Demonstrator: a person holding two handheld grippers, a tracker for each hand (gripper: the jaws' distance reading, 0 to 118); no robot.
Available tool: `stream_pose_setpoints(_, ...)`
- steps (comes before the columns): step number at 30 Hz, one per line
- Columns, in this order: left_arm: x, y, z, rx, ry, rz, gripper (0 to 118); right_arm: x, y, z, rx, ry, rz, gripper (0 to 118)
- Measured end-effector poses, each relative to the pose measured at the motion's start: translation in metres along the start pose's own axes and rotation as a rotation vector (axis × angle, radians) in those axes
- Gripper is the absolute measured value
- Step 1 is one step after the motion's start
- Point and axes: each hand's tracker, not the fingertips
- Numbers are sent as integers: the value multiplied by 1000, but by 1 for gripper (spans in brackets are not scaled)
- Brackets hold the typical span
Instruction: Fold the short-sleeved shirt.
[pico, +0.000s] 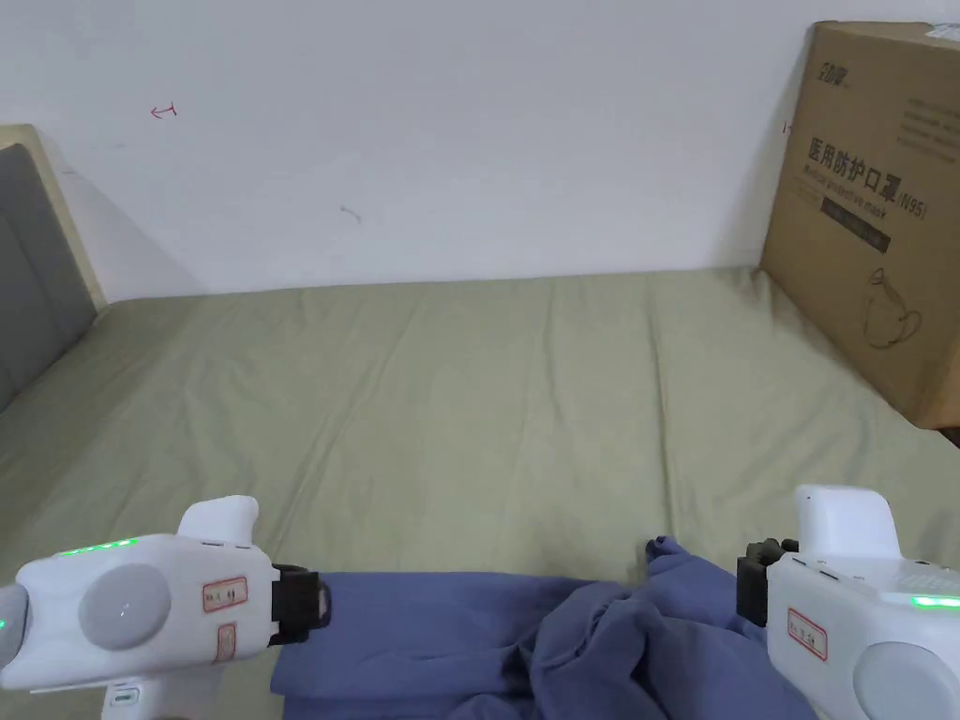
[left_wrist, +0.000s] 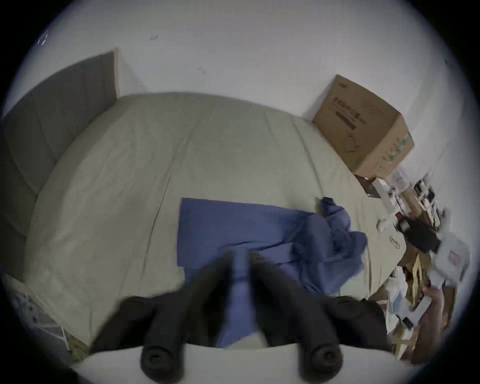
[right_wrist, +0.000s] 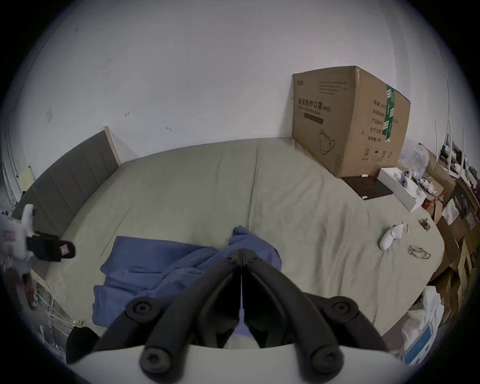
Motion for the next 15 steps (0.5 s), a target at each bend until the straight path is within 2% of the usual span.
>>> stream_pose_setpoints(1, -7, 6, -16, -29, 6, 30, 92, 0, -1, -2, -5, 1, 4, 0)
stream_pose_setpoints(2, -13, 11, -35, -75, 0, 47, 118, 0, -2, -3, -10, 0, 9, 0)
stream_pose_setpoints(8, -40, 21, -135, -202, 45, 102, 116, 13, -11, -19, -62, -31, 2, 0)
stream_pose_setpoints(11, -54, 2, -175, -345, 146, 114, 117, 25, -14, -26, -84, -72, -20, 0)
stream_pose_setpoints(12, -56, -6, -181, -360, 121, 103, 118, 30, -15, -28, -87, -81, -31, 0)
stream_pose_setpoints(14, -41, -11, -175, -316, 127, -40, 118, 39, -13, -35, -97, -91, -49, 0)
stream_pose_setpoints(15, -33, -14, -176, -327, 198, -82, 118, 44, -11, -40, -103, -95, -55, 0)
